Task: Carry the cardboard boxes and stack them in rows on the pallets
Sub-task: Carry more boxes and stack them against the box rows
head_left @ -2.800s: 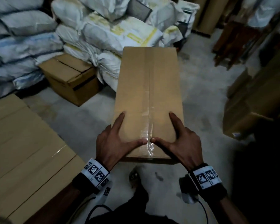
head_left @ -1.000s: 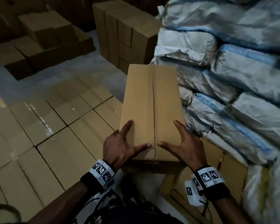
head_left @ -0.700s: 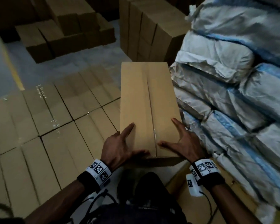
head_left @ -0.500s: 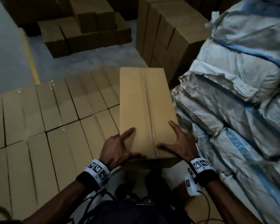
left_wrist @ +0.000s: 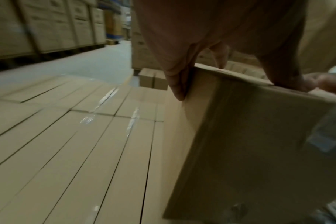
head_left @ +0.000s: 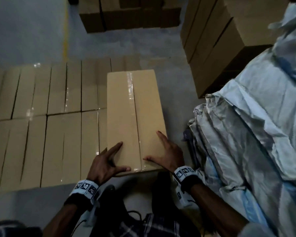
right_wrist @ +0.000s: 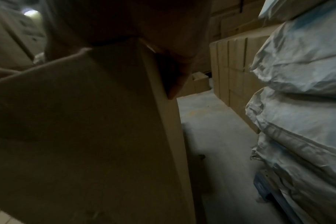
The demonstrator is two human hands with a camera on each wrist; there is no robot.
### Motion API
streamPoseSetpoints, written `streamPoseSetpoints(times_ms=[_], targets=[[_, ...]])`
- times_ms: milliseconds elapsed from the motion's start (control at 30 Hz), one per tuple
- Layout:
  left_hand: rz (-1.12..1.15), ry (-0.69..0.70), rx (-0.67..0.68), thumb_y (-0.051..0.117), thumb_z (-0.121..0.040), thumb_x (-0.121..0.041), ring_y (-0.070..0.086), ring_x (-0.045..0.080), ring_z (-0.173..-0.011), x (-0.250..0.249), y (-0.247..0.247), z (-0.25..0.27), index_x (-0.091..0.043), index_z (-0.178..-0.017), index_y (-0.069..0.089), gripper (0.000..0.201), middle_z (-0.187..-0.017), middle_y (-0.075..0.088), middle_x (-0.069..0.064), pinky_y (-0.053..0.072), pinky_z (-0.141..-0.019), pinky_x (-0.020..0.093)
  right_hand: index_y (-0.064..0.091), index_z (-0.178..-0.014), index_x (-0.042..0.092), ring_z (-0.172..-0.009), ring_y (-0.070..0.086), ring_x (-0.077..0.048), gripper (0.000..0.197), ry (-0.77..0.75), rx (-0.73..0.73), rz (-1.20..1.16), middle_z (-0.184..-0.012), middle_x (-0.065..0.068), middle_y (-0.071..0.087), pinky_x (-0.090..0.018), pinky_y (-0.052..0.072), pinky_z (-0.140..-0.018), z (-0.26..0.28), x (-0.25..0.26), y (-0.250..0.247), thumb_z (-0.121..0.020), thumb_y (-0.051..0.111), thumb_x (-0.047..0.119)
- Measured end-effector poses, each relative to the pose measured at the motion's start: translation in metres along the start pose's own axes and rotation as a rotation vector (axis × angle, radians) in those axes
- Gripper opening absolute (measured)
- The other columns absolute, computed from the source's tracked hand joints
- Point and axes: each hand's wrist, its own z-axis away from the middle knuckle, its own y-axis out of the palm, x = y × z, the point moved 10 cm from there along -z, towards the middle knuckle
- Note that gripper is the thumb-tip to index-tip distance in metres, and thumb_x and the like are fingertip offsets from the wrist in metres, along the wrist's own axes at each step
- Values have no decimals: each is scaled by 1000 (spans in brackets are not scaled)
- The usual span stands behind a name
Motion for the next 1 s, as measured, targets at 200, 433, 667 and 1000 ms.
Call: streamPoseSetpoints(times_ms=[200,433,667,1000], targets=[[141,-113,19,88,-54,-72,41,27,-145,24,53,-22,-64,-148,31,110,-153,50,-1,39,-118,46,21,-160,44,-135,52,-28,121,-43,120,25,-153,-4,50,-38,42,-111,-49,-36,20,-60,82,77],[188,-132,18,96,-62,-41,33,21,-151,83,93,-48,-59,-152,29,114,-159,38,-21,34,-121,52,22,-157,48,-131,56,-24,123,-38,63,-24,-153,3,50,-39,48,-108,-89,-76,81,-54,76,87],[185,-172,39,95,-65,-30,25,14,-154,124,128,-62,-53,-156,25,117,-160,28,-32,29,-122,56,4,-154,61,-139,48,-26,117,-20,111,-50,-160,5,40,-50,46,-109,-93,-112,132,-59,61,95],[223,-266,44,93,-66,-23,23,-21,-141,124,138,-56,-56,-154,28,114,-155,30,-40,33,-118,47,13,-158,54,-138,50,-24,109,-21,90,-31,-160,1,43,-41,36,-113,-82,-125,133,-67,58,93]])
